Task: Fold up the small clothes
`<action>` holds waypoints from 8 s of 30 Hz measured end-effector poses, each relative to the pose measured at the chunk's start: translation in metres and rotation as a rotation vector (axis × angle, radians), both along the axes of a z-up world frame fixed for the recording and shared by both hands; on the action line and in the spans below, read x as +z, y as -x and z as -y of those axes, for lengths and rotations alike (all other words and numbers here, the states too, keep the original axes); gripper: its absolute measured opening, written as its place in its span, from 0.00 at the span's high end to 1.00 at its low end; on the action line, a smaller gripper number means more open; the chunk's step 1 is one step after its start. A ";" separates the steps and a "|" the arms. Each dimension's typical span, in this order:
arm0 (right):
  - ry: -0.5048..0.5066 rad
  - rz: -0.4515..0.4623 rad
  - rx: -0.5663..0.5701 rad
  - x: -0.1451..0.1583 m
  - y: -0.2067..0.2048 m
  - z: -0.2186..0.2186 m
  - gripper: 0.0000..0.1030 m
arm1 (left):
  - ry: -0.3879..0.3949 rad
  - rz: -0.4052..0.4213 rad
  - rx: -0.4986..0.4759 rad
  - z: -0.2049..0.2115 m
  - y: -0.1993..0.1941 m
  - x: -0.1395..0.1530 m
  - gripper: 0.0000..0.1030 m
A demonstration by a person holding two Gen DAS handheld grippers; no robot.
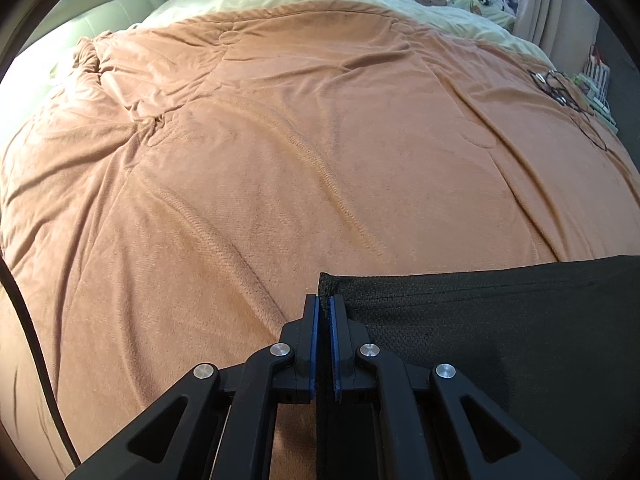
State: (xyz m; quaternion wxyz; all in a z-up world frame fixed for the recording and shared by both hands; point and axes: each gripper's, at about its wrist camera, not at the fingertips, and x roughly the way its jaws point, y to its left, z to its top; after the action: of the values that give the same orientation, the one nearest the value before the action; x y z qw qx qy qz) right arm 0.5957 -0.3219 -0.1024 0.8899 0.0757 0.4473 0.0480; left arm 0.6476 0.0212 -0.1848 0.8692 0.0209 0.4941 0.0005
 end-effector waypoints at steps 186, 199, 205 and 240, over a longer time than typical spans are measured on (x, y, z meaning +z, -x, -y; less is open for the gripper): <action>0.034 -0.068 0.321 -0.005 0.247 -0.210 0.86 | 0.645 -0.100 0.173 -0.086 0.275 -0.001 0.92; 0.025 -0.067 0.291 -0.002 0.214 -0.212 0.86 | 0.660 -0.105 0.182 -0.089 0.274 -0.001 0.92; 0.040 -0.054 0.273 0.002 0.173 -0.218 0.86 | 0.672 -0.110 0.210 -0.092 0.277 -0.003 0.92; 0.061 -0.115 0.107 0.004 -0.046 -0.226 0.97 | 0.723 -0.115 0.330 -0.096 0.286 -0.007 0.92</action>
State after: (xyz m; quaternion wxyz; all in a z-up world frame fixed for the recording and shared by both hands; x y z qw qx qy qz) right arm 0.6420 -0.0962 -0.0989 0.8608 0.0269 0.5023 0.0775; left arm 0.3614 0.1175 -0.1916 0.7798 -0.3659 0.5068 -0.0350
